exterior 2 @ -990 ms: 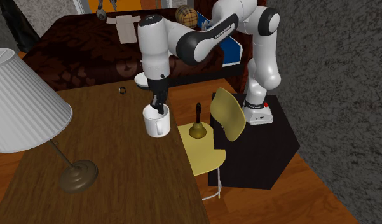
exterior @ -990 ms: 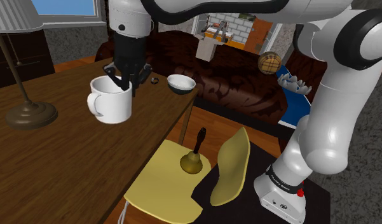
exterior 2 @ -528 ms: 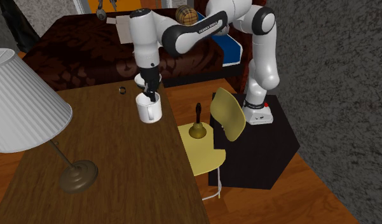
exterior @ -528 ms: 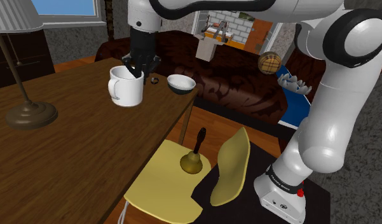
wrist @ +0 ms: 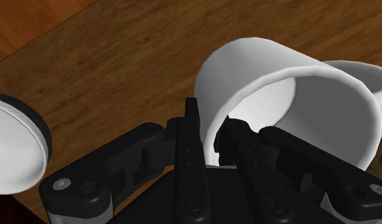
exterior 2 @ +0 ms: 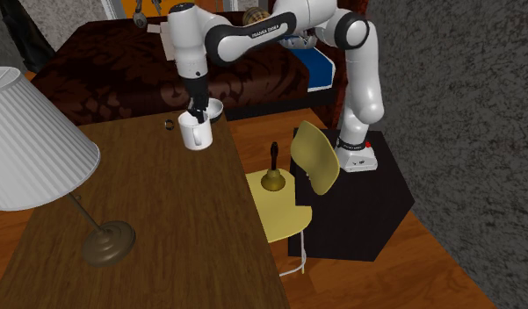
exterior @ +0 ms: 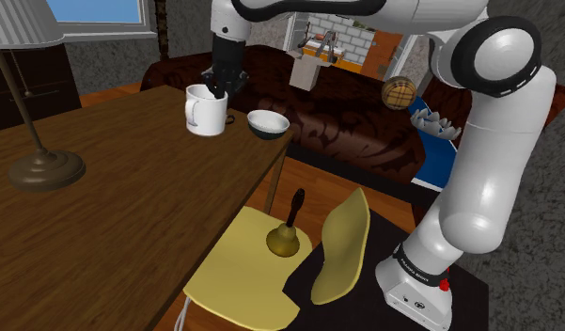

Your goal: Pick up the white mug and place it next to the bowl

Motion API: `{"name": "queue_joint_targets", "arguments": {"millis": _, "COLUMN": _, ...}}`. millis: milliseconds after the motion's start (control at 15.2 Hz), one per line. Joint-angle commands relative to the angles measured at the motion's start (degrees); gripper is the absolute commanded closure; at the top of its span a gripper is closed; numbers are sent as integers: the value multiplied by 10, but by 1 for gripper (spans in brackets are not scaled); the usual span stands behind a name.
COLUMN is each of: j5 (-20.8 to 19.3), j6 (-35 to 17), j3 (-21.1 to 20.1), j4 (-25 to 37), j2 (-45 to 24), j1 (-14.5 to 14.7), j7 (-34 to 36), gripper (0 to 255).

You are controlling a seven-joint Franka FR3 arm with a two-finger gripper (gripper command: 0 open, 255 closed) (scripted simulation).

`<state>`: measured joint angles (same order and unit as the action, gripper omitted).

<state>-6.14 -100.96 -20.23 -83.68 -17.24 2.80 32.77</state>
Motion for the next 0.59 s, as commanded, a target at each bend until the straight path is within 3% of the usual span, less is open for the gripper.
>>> {"name": "queue_joint_targets", "arguments": {"millis": 0, "j5": -2, "j6": 6, "j3": 8, "j4": 21, "j2": -15, "j1": -13, "j7": -23, "gripper": 255}}
{"name": "queue_joint_targets", "arguments": {"millis": 528, "j5": -13, "j6": 50, "j3": 37, "j4": 150, "j2": -99, "j1": -55, "j7": -106, "gripper": 255}}
